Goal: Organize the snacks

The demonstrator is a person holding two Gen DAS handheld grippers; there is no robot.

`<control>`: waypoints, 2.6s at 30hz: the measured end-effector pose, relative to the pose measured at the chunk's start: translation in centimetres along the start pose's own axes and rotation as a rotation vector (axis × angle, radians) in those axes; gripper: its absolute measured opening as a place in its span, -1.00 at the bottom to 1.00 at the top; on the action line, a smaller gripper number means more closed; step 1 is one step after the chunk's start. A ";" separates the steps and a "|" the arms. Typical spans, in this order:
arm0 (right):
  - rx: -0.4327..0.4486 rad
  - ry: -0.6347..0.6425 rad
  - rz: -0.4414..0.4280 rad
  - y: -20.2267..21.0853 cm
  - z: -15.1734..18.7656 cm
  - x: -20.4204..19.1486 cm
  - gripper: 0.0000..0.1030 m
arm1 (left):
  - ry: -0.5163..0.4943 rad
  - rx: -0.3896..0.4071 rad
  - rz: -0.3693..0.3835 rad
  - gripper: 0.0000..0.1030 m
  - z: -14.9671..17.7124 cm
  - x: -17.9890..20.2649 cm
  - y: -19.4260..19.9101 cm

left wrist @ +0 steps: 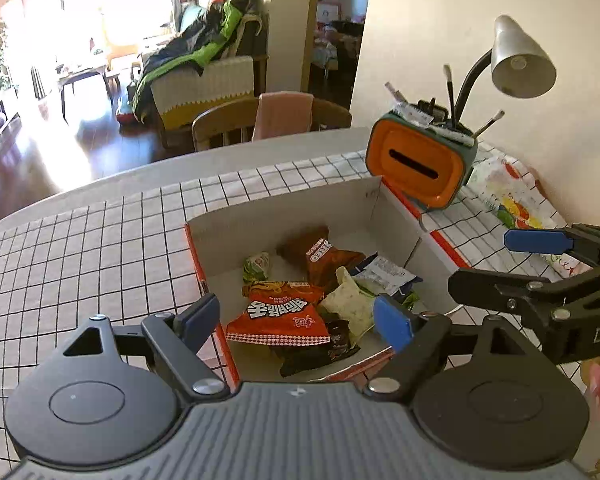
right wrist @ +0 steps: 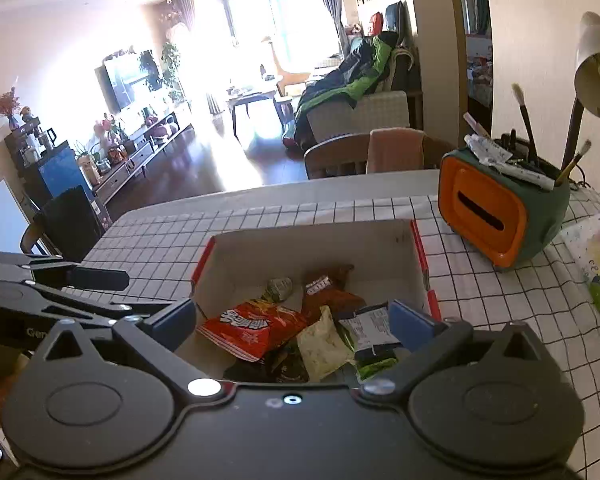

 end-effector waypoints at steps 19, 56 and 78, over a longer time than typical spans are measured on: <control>0.086 -0.004 0.000 2.6 -0.8 -1.2 1.00 | 0.010 0.086 0.007 1.00 0.4 -0.1 3.3; 0.096 -0.042 0.022 3.1 0.7 -0.9 1.00 | 0.066 0.143 0.009 1.00 0.5 -0.4 5.0; 0.055 -0.050 0.020 2.5 1.2 -0.9 1.00 | 0.087 0.080 0.017 1.00 1.5 -0.3 3.8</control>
Point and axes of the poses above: each gripper's, at about its wrist camera, not at the fingertips, and y roughly against the way its jaws point, x to its right, z to its underside, the point moved 10 cm from there along -y, roughly the way its jaws point, and after that the axes turned 10 degrees about y, right-handed, at the moved point
